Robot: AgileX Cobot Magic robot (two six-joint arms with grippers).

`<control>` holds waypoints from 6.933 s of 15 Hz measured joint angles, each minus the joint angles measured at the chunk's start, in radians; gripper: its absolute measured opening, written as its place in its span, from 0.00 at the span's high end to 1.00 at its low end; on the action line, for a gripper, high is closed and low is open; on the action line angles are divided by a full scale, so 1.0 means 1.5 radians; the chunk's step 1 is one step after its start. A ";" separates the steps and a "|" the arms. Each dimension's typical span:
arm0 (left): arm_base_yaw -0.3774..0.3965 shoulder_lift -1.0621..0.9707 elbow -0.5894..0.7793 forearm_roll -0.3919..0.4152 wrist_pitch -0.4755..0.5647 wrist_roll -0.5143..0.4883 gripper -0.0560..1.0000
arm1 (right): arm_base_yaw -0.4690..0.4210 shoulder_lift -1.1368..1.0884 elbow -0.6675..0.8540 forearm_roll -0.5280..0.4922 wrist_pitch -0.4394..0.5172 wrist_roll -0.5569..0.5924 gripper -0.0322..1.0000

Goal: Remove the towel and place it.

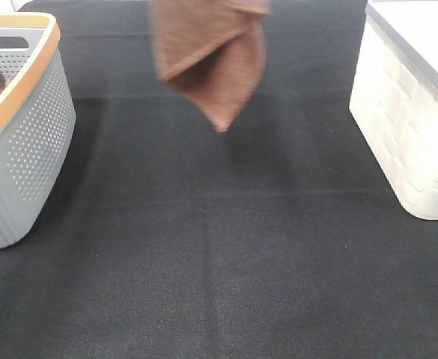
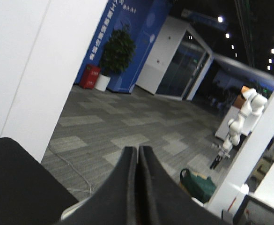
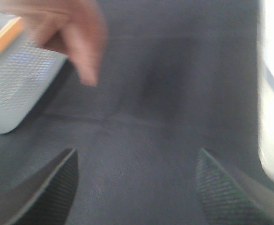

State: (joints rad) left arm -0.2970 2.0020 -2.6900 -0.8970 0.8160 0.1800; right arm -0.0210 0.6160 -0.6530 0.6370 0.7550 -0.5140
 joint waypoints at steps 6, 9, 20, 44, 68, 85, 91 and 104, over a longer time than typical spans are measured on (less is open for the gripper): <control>-0.111 0.001 0.009 0.120 0.003 0.000 0.95 | 0.201 0.347 -0.270 -0.041 -0.066 -0.164 0.34; -0.121 0.005 0.009 0.139 0.000 0.000 0.95 | 0.279 0.445 -0.329 -0.154 -0.125 -0.085 0.29; -0.121 0.013 0.009 0.121 -0.001 -0.001 0.95 | 0.358 0.525 -0.333 -0.168 -0.263 -0.048 0.28; -0.125 0.013 0.009 0.151 -0.020 -0.002 0.95 | 0.433 0.491 -0.333 -0.137 -0.242 0.062 0.19; -0.125 0.013 0.009 0.131 -0.016 -0.002 0.95 | 0.348 0.563 -0.333 -0.283 -0.355 0.161 0.21; -0.125 0.013 0.009 0.131 -0.016 -0.002 0.95 | 0.327 0.593 -0.333 -0.361 -0.325 0.184 0.76; -0.125 0.013 0.009 0.257 0.010 -0.029 0.95 | 0.327 0.583 -0.333 -0.418 -0.281 0.290 0.97; -0.125 0.045 0.065 0.489 0.267 -0.129 0.95 | 0.327 0.538 -0.459 -0.364 0.151 0.155 0.97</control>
State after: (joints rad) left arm -0.4850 2.0690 -2.5930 -0.1640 1.2170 -0.0140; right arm 0.4690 1.4230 -1.3420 0.0910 0.9820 -0.2820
